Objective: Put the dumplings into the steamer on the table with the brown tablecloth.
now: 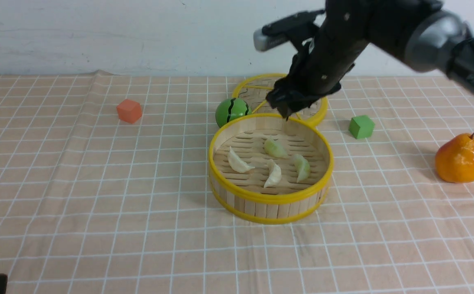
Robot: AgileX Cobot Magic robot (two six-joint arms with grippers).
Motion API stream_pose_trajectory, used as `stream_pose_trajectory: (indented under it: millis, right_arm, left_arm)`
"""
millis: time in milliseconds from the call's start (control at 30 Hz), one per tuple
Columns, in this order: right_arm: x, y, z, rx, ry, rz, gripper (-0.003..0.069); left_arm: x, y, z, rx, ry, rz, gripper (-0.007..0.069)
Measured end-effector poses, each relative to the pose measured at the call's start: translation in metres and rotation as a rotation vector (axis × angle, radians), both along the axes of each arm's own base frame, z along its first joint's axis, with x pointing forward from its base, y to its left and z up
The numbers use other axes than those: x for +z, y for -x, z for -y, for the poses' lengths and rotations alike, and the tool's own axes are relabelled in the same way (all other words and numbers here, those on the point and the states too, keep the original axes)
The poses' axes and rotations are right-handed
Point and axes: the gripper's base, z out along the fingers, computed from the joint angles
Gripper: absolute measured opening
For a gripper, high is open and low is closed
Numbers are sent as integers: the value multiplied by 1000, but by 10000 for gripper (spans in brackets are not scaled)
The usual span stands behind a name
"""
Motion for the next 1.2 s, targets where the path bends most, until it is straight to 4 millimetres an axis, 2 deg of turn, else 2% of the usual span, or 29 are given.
stream_pose_trajectory:
  millis: [33, 100, 133, 167, 200, 300, 333, 367, 400, 467, 500, 533, 600, 633, 733, 767, 800, 933, 1000, 1033, 1067, 1200]
  right_arm:
    - [21, 10, 5, 9, -5, 26, 350]
    - [49, 29, 13, 26, 1, 39, 269]
    - [49, 29, 13, 26, 1, 39, 269]
    - [60, 38, 17, 38, 10, 41, 228]
    - [79, 53, 24, 61, 19, 61, 158]
    - [104, 71, 33, 69, 6, 109, 74]
    - [120, 85, 38, 72, -16, 140, 31]
    - [122, 87, 39, 73, -21, 143, 21]
    - [139, 105, 45, 79, -50, 176, -10]
    - [159, 132, 55, 92, -96, 210, -20]
    - [161, 135, 56, 94, -101, 210, -20]
    - [169, 153, 63, 102, -120, 226, -21]
    - [174, 168, 68, 110, -134, 232, -20]
    - [176, 188, 76, 119, -143, 231, -20]
    - [166, 221, 90, 126, -144, 203, -20]
    - [166, 223, 91, 126, -144, 202, -20]
    - [156, 239, 97, 126, -149, 193, -20]
    - [134, 277, 113, 122, -211, 241, -17]
    - [127, 294, 119, 118, -252, 285, -15]
    - [126, 296, 120, 118, -257, 289, -15]
    - [119, 309, 126, 113, -289, 329, -13]
    - [104, 338, 138, 105, -367, 416, -10]
  left_arm:
    - [-12, 5, -5, 18, 34, 26, 18]
    - [-26, 12, -11, 39, 100, 69, 18]
    - [-27, 12, -12, 40, 110, 78, 18]
    - [-32, 15, -14, 47, 143, 98, 18]
    - [-40, 18, -17, 54, 193, 132, 18]
    - [-45, 21, -19, 56, 230, 184, 20]
    - [-48, 21, -20, 57, 233, 203, 20]
    - [-48, 21, -20, 58, 233, 208, 20]
    - [-50, 20, -21, 60, 226, 210, 21]
    - [-51, 20, -21, 62, 221, 208, 25]
    - [-51, 20, -21, 62, 221, 208, 25]
    - [-52, 20, -21, 63, 217, 206, 29]
    - [-53, 20, -21, 64, 213, 202, 29]
    - [-55, 19, -21, 65, 208, 198, 31]
    - [-56, 19, -21, 69, 197, 184, 36]
    - [-57, 19, -21, 69, 196, 183, 36]
    - [-57, 20, -21, 70, 194, 181, 38]
    - [-57, 20, -21, 71, 192, 178, 39]
    - [-57, 20, -21, 71, 191, 177, 42]
    - [-57, 20, -21, 71, 191, 177, 42]
    - [-57, 20, -21, 71, 191, 177, 45]
    - [-57, 20, -21, 71, 191, 177, 52]
